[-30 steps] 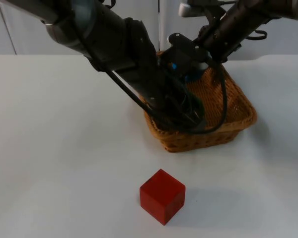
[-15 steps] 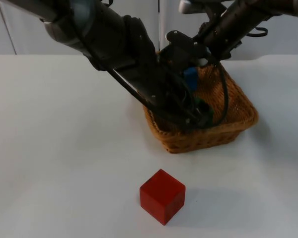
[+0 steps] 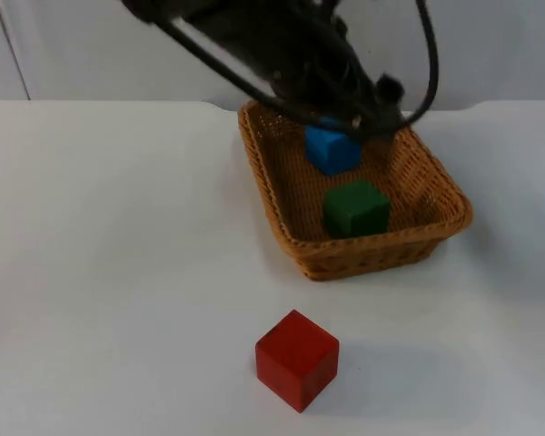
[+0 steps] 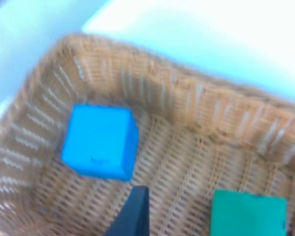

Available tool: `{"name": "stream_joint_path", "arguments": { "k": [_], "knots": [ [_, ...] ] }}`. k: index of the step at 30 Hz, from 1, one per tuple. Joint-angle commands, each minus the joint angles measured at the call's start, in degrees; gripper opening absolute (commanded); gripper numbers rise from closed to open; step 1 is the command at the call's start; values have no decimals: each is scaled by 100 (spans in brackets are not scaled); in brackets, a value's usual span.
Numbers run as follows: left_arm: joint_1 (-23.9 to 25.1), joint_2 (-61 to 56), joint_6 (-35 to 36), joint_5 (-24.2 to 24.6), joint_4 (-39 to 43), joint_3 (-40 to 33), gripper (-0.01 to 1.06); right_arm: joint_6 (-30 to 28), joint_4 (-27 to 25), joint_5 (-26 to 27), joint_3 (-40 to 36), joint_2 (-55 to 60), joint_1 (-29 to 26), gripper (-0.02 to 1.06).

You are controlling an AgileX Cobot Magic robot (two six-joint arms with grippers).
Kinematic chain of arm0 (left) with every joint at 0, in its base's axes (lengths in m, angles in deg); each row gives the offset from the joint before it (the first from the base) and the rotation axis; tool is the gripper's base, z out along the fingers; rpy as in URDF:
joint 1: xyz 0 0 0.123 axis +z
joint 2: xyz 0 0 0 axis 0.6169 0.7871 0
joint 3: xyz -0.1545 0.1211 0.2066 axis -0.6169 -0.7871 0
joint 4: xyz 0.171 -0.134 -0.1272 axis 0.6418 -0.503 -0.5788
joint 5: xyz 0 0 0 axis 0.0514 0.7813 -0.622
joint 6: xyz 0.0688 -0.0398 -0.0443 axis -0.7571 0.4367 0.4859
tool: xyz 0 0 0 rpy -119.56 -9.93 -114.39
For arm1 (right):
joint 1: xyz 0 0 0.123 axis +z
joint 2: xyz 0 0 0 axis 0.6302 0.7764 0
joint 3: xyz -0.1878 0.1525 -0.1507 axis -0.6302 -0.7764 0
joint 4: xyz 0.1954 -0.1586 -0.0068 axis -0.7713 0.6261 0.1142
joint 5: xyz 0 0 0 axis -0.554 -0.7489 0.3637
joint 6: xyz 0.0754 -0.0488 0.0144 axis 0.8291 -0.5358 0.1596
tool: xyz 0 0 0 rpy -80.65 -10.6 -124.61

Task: Pick up one cube with each hand and place exactly two cubes into the same basket, leaving the remaining cube outside.

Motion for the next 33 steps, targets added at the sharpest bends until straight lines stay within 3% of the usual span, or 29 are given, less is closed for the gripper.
{"name": "stream_joint_path", "arguments": {
  "k": [1, 13, 22, 33],
  "knots": [
    [-21, -435, 37, 130, 58, 27, 93, -39, 98, -67, 62, -474, 3, 72],
    [-10, -832, 201, 312, 137, 27, 93, -39, 311, -658, 62, -853, -22, 72],
    [-10, -900, 715, 727, 695, 27, 93, -64, 311, -1357, 62, -853, -22, 72],
    [128, -1331, 749, 1142, 730, -48, 93, -143, 236, -1770, 62, -853, -22, 72]
  ]
}}
